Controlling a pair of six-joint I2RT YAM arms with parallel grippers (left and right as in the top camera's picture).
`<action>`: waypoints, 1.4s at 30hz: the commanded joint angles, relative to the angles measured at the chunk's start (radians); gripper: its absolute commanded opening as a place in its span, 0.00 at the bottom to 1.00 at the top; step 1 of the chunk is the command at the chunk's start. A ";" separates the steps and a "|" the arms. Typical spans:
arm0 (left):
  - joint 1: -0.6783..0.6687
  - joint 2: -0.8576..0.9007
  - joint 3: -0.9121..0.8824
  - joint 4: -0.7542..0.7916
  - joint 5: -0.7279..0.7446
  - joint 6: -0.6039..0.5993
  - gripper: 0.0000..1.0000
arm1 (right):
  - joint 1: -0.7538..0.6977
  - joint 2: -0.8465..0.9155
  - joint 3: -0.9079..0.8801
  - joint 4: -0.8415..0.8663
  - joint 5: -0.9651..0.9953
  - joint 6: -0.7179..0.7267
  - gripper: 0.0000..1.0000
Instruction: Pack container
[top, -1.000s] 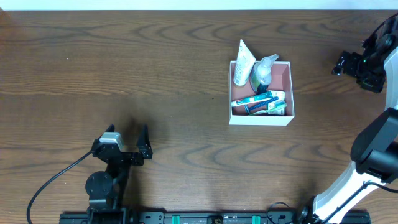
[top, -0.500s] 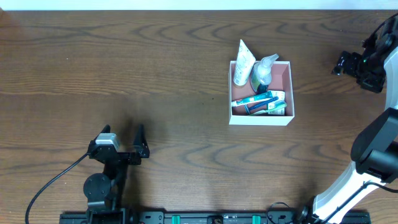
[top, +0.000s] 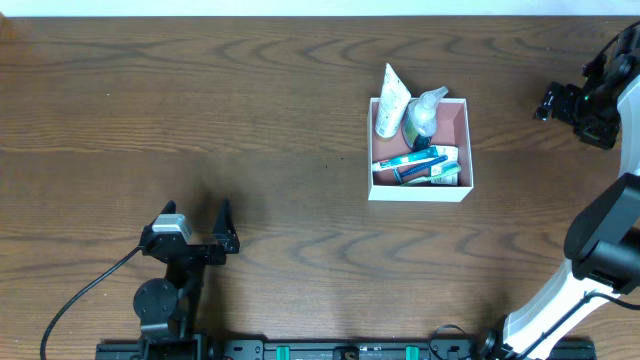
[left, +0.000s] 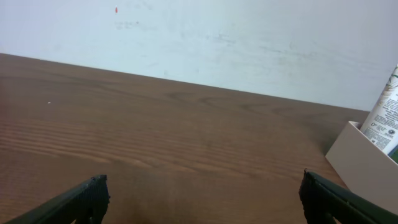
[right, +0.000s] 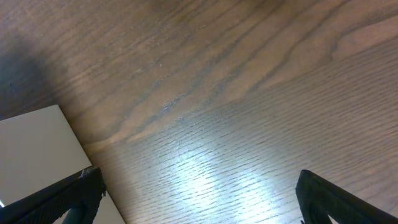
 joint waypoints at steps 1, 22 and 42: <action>0.005 -0.007 -0.019 -0.034 0.006 0.005 0.98 | 0.005 -0.012 0.001 0.000 -0.004 0.015 0.99; 0.005 -0.007 -0.019 -0.034 0.007 0.005 0.98 | 0.006 -0.012 0.001 0.000 -0.004 0.015 0.99; 0.005 -0.007 -0.019 -0.034 0.007 0.005 0.98 | 0.341 -0.703 -0.211 0.000 -0.004 0.015 0.99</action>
